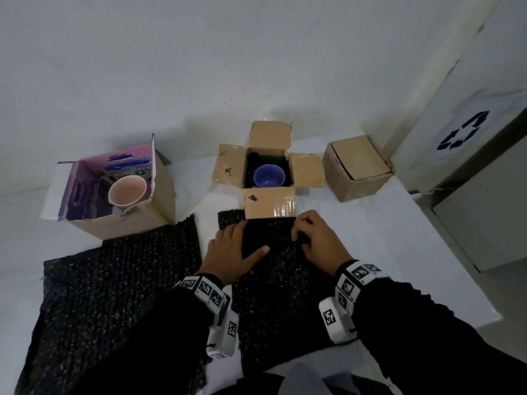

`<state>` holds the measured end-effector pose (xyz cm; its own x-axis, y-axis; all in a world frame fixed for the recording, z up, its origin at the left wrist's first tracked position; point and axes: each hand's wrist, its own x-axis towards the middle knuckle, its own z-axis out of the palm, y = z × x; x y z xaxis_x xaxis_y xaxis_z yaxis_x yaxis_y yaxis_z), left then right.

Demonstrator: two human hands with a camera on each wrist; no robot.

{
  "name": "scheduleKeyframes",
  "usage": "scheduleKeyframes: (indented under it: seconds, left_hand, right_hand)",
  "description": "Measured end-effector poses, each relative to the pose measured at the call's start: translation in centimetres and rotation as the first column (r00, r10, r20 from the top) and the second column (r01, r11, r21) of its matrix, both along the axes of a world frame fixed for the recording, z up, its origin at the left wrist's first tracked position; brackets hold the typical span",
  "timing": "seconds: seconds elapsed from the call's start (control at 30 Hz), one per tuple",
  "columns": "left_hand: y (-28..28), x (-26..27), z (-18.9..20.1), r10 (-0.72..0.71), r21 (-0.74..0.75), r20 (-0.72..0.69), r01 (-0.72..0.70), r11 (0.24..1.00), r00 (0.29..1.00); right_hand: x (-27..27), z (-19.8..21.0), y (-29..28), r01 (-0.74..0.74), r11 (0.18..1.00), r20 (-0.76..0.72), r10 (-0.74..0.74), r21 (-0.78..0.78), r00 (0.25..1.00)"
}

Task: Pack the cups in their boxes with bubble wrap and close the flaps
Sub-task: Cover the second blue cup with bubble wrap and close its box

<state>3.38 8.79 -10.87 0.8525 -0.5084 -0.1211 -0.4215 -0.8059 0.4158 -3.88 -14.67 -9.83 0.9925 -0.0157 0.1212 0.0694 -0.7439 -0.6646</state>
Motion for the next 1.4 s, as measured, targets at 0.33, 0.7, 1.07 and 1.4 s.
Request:
scheduleKeyframes:
  seconds: [0.33, 0.7, 1.07, 1.4]
  left_hand:
    - [-0.1, 2.3, 4.2, -0.02, -0.475, -0.337, -0.151, 0.867, 0.941]
    - [0.4, 3.3, 10.4, 0.032, -0.653, -0.32, -0.245, 0.716, 0.947]
    - [0.5, 4.8, 15.9, 0.038, -0.36, 0.594, 0.223, 0.906, 0.804]
    - [-2.8, 8.7, 15.7, -0.328, 0.066, 0.535, 0.349, 0.935, 0.779]
  right_hand:
    - [3.0, 7.3, -0.3, -0.066, 0.945, -0.113, 0.107, 0.32, 0.988]
    - [3.9, 9.0, 0.3, 0.103, 0.886, -0.491, 0.152, 0.453, 0.858]
    - [8.1, 18.3, 1.3, 0.026, 0.956, -0.22, 0.041, 0.293, 0.975]
    - [8.9, 18.3, -1.1, -0.175, 0.974, -0.332, 0.12, -0.143, 0.936]
